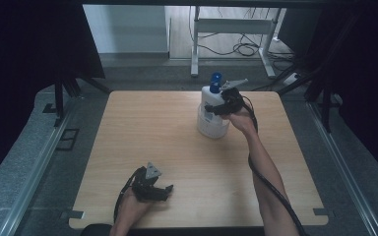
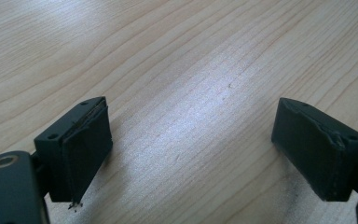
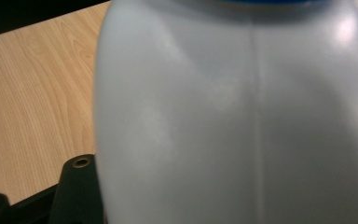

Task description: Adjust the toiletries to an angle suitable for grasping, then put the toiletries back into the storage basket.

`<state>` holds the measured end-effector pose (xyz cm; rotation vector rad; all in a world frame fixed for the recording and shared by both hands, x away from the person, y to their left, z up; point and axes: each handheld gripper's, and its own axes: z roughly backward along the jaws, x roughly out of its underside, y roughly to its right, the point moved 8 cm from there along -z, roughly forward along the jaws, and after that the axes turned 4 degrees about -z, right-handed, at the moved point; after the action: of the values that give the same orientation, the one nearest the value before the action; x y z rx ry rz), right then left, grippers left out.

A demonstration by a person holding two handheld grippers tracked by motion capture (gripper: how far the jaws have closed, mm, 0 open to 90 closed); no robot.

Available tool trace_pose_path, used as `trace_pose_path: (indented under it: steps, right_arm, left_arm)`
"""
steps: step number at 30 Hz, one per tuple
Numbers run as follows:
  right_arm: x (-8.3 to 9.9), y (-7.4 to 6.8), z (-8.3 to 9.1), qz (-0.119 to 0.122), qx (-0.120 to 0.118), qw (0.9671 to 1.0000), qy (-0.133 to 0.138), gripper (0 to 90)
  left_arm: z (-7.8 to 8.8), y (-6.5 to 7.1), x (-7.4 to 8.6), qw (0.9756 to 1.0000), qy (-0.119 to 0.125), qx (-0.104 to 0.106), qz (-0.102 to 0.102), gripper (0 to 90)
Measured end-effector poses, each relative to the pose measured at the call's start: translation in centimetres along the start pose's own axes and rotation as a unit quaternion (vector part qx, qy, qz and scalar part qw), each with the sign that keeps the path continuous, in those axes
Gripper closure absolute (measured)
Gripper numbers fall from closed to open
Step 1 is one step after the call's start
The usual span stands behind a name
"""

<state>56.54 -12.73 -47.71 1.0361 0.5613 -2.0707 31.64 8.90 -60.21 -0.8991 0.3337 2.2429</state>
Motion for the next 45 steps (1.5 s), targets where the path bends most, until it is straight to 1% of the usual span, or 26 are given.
trace_pose_path:
  steps: [6, 8, 9, 10, 12, 14, 15, 16, 19, 20, 23, 30, 32, 38, 40, 41, 45]
  right_arm:
    - [0.1, 0.1, 0.2, -0.002, -0.002, 1.0, 0.003, 35.4]
    - [-0.3, 0.2, 0.5, -0.009, 0.001, 0.9998, 0.015, 30.3]
    - [-0.5, 0.1, 0.7, -0.015, -0.006, 0.9996, 0.024, 28.3]
    - [-0.8, 0.2, 0.9, -0.018, -0.006, 0.9993, 0.032, 25.7]
    - [-1.3, 0.4, 1.5, -0.018, 0.009, 0.9989, 0.042, 21.0]
    - [-1.8, 0.5, 2.3, -0.022, 0.012, 0.9984, 0.051, 15.2]
    - [-1.8, 0.5, 2.3, -0.022, 0.012, 0.9984, 0.051, 15.2]
    - [-2.0, 0.3, 2.7, -0.021, 0.011, 0.9984, 0.051, 14.0]
    - [-2.1, 0.2, 3.1, -0.016, 0.016, 0.9984, 0.051, 13.1]
    - [-2.2, 0.1, 3.3, -0.011, 0.018, 0.9984, 0.052, 13.0]
    - [-2.1, 0.1, 3.7, -0.01, 0.026, 0.9983, 0.051, 12.9]
    - [-1.8, -0.3, 4.3, 0.004, 0.026, 0.9988, 0.042, 12.5]
    - [-1.9, -0.6, 4.7, 0.006, 0.026, 0.9986, 0.046, 11.8]
    - [-2.0, -0.9, 5.3, 0.009, 0.03, 0.9985, 0.045, 8.2]
    - [-2.0, -1.0, 5.5, 0.006, 0.03, 0.9985, 0.045, 6.9]
    - [-1.8, -1.1, 5.7, 0.003, 0.031, 0.9986, 0.042, 5.7]
    - [-1.4, -1.5, 6.0, 0.008, 0.034, 0.9988, 0.033, 3.7]
  left_arm:
    - [0.0, 0.0, 0.0, 1.0, 0.0, 0.0, 0.0, 11.4]
    - [0.0, 0.0, 0.0, 1.0, 0.0, 0.0, 0.0, 11.4]
    - [0.0, 0.0, 0.0, 1.0, 0.001, 0.0, 0.0, 11.4]
    - [0.0, 0.0, 0.0, 1.0, 0.001, 0.0, 0.0, 11.4]
    - [0.0, 0.0, 0.0, 1.0, 0.0, 0.0, 0.0, 11.4]
    - [0.0, 0.0, 0.0, 1.0, 0.0, 0.0, -0.001, 11.4]
    - [0.0, 0.0, 0.0, 1.0, 0.0, 0.0, -0.001, 11.4]
    - [0.0, 0.0, 0.0, 1.0, -0.001, 0.0, -0.001, 11.4]
    - [0.0, 0.0, 0.0, 1.0, 0.0, 0.0, 0.0, 11.4]
    - [0.0, 0.0, 0.0, 1.0, 0.0, 0.0, 0.0, 11.4]
    - [0.0, 0.0, 0.0, 1.0, 0.0, 0.0, 0.0, 11.4]
    - [0.0, 0.0, 0.0, 1.0, 0.0, -0.001, -0.002, 11.4]
    - [0.0, 0.0, 0.0, 1.0, 0.0, 0.0, -0.002, 11.4]
    - [0.0, 0.0, 0.0, 1.0, 0.0, 0.0, -0.002, 11.4]
    - [0.0, 0.0, 0.0, 1.0, 0.0, 0.0, -0.002, 11.4]
    - [0.0, 0.0, 0.0, 1.0, 0.0, 0.0, -0.002, 11.4]
    - [0.0, 0.0, 0.0, 1.0, 0.0, 0.0, -0.002, 11.4]
